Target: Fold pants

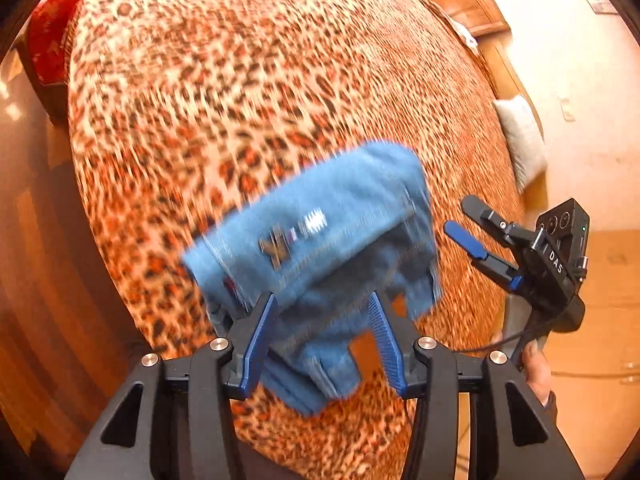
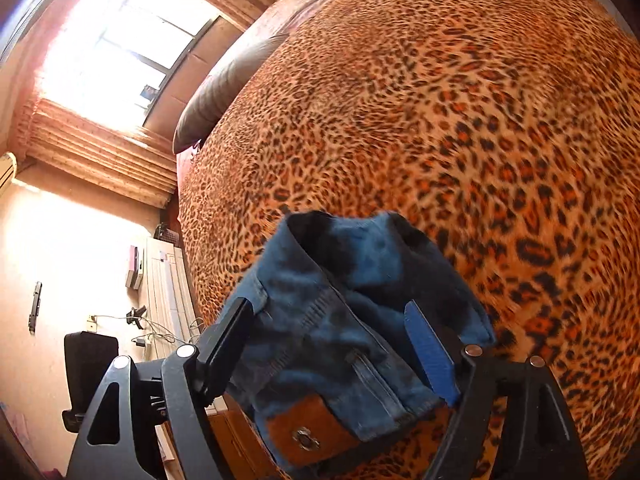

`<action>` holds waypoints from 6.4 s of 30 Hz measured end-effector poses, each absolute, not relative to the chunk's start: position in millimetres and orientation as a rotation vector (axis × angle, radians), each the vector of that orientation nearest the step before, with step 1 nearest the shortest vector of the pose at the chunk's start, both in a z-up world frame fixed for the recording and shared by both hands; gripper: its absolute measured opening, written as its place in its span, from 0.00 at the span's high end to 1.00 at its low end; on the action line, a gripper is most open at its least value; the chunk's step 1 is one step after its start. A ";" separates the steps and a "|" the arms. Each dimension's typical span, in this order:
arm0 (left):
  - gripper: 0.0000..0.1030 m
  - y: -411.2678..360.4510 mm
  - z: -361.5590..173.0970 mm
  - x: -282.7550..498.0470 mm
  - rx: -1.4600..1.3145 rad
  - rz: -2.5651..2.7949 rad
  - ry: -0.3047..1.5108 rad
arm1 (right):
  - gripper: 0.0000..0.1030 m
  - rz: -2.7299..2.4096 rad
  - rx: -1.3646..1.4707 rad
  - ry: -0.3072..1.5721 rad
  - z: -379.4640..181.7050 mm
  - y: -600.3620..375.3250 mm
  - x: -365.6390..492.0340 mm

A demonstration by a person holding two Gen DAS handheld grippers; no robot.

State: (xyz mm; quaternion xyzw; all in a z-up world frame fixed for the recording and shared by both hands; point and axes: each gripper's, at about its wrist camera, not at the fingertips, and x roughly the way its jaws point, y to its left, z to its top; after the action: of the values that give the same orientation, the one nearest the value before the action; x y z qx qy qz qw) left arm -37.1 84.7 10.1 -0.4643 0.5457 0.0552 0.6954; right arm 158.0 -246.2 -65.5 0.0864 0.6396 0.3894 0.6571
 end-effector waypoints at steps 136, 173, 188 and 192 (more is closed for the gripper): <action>0.63 -5.1 -99.6 79.6 -0.014 -0.554 1.638 | 0.89 0.086 0.569 1.465 -124.4 -325.0 -23.7; 0.49 32.9 -77.9 149.5 -0.267 -0.366 1.634 | 0.61 0.131 0.700 1.321 -115.4 -357.6 60.0; 0.54 -4.2 -102.9 82.8 -0.101 -0.487 1.710 | 0.92 0.050 0.456 1.446 -137.3 -332.9 -11.0; 0.57 28.3 -65.5 84.2 -0.046 -0.466 1.612 | 0.85 0.042 0.656 1.358 -119.8 -366.5 -24.0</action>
State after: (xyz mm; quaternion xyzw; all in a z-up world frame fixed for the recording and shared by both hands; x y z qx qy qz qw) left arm 84.2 28.2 -65.5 -0.0203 0.7148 -0.2064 0.6679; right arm -24.0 -366.5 -119.8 0.2977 0.6163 0.0189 0.7288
